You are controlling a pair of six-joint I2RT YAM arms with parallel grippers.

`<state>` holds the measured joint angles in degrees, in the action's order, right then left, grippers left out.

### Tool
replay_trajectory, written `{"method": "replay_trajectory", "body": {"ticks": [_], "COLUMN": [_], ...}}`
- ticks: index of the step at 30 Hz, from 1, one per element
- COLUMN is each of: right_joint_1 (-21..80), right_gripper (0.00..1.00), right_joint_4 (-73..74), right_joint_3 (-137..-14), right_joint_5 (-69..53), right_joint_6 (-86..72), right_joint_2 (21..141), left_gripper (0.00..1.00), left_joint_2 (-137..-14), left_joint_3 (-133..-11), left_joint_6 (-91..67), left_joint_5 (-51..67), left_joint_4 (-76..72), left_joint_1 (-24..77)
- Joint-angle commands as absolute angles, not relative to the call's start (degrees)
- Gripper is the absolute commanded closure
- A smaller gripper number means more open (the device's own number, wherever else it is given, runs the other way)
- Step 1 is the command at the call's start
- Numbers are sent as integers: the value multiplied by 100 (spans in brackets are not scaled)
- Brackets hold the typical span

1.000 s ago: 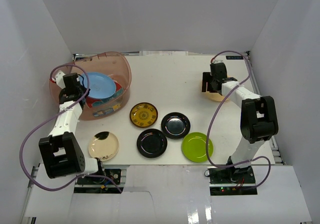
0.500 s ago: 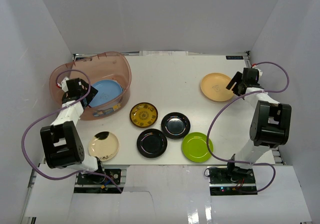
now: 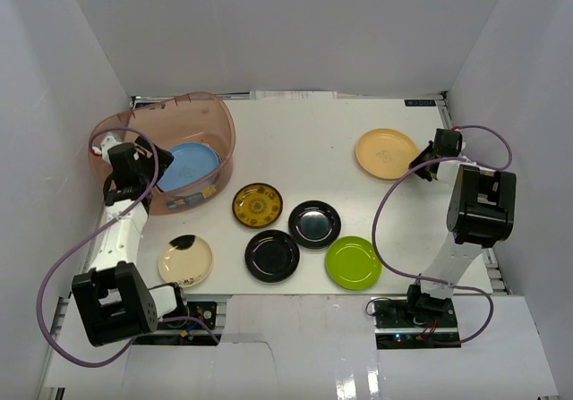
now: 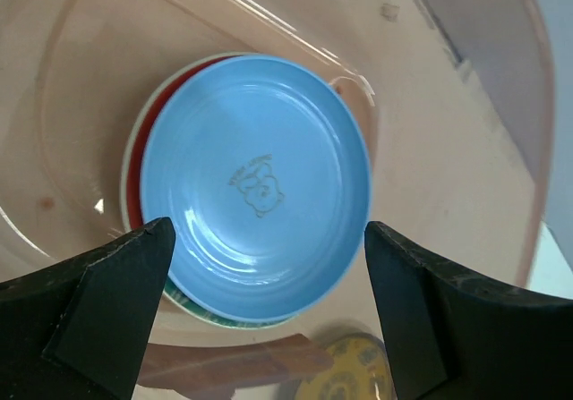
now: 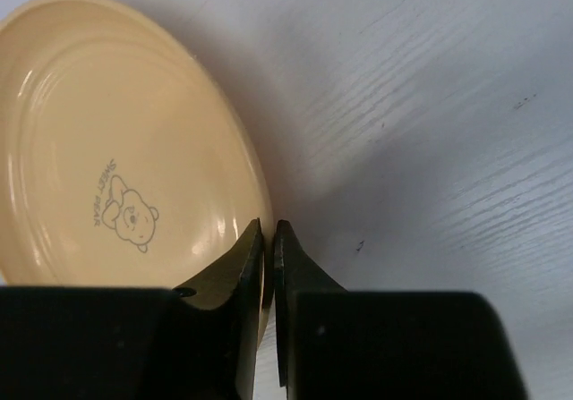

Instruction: Place the plates into the plastic bin on the countertop

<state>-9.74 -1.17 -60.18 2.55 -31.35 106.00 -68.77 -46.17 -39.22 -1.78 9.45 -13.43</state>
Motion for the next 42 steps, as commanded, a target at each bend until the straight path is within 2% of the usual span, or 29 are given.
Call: {"method": "replay_trajectory", "body": {"ticks": [1, 6, 8, 9, 10, 13, 16, 22, 26, 28, 29, 30, 31, 33, 35, 36, 39, 42], "right_joint_1": [-1020, -984, -836, -748, -521, 6, 639, 1133, 1195, 1230, 1239, 1265, 1266, 1266, 1274, 1283, 1274, 1327], "right_gripper": [92, 92, 92, 92, 92, 92, 92, 92, 92, 92, 92, 92, 92, 91, 70, 46, 26, 21], "right_joint_4": [-552, -1370, -1406, -1398, -1389, -1275, -1081, -844, -888, -958, -967, -958, -949, -949, -949, -949, -949, -967], "right_joint_3": [-5680, -4967, -4878, -4869, -4869, -4992, -5159, -5431, -5405, -5370, -5353, -5344, -5300, -5239, -5186, -5168, -5098, -4879], "right_joint_5": [-182, -746, -975, -1028, -1115, -1248, -1292, -1870, -2126, -2336, -2390, -2399, -2391, -2356, -2338, -2364, -2539, -2654], "right_joint_6": [-3462, -3691, -3674, -3648, -3630, -3455, -3296, -3068, -3111, -3120, -3120, -3120, -3129, -3138, -3155, -3155, -3155, -3190], "right_joint_2": [10242, 9195, 8703, 8545, 8247, 7807, 7472, 7128, 6944, 6917, 6926, 6934, 6952, 6952, 6935, 6935, 6908, 6812], "left_gripper": [2, 2, 4, 9, 12, 11, 11, 13, 27, 40, 51, 75, 86, 100, 100, 100, 100, 100], "left_joint_2": [-6242, -6047, -6108, -6265, -6432, -7203, -7872, -8507, -8596, -8570, -8552, -8526, -8517, -8447, -8385, -8315, -8236, -7981], "left_joint_3": [-4649, -5544, -6001, -6186, -6623, -7371, -7741, -8173, -8183, -8034, -7998, -7937, -7937, -7963, -8050, -8103, -8375, -8490], "left_joint_6": [-3981, -3920, -3911, -3789, -3718, -3533, -3481, -3350, -3235, -3252, -3261, -3269, -3287, -3278, -3182, -3147, -3207, -3445], "left_joint_5": [322, 1606, 1923, 1881, 1698, 1547, 1556, 1565, 1047, 854, 818, 800, 765, 730, 502, 388, 218, 598], "left_joint_4": [967, 1160, 1186, 1361, 1536, 2047, 2118, 2109, 2294, 2303, 2277, 2224, 2215, 2197, 2223, 2250, 2426, 2347], "left_joint_1": [-1354, -1047, -416, -126, 669, 1858, 2511, 3207, 3270, 3278, 3287, 3287, 3296, 3296, 3296, 3287, 2991, 2359]}}
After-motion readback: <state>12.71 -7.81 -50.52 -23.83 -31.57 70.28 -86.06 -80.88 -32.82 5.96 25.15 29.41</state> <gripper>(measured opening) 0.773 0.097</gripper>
